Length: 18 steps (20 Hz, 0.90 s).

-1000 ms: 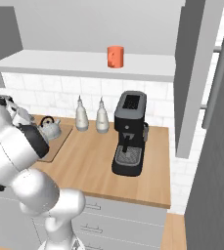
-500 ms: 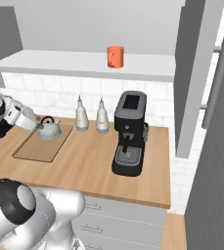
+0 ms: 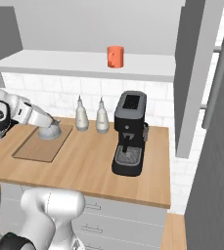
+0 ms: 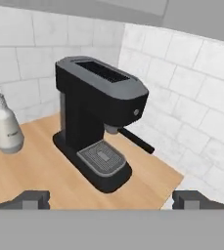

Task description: Pick the kettle from the counter and place it on the tray. Then pick the mug from the cabinet and place it on the tray. Then close the cabinet doors.

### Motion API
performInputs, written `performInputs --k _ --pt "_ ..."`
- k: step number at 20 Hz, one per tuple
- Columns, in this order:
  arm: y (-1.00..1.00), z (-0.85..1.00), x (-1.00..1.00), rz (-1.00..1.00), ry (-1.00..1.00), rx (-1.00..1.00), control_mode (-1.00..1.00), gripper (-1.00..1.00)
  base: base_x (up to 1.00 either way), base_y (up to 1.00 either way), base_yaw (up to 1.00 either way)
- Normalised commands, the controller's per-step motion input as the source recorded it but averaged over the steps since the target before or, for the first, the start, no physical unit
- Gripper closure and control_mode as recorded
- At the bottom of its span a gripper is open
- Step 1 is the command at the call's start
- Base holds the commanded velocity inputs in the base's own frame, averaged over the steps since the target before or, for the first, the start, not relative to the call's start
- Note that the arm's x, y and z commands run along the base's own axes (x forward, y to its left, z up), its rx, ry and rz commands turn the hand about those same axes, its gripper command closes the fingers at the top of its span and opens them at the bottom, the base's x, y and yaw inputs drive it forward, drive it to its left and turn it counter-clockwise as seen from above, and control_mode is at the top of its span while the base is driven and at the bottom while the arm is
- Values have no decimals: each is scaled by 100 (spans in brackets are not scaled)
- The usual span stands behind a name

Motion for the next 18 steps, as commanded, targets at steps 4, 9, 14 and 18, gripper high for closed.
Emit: performInputs --k 4,9,14,18 --pt "-55 88 -28 28 0 -3 -100 -100 0 0 0" --pt "-55 76 -9 32 0 -2 -100 -100 0 0 0" --pt "-34 18 13 17 3 2 -100 -100 0 0 0" --pt "-2 3 3 0 1 0 -100 -100 0 0 0"
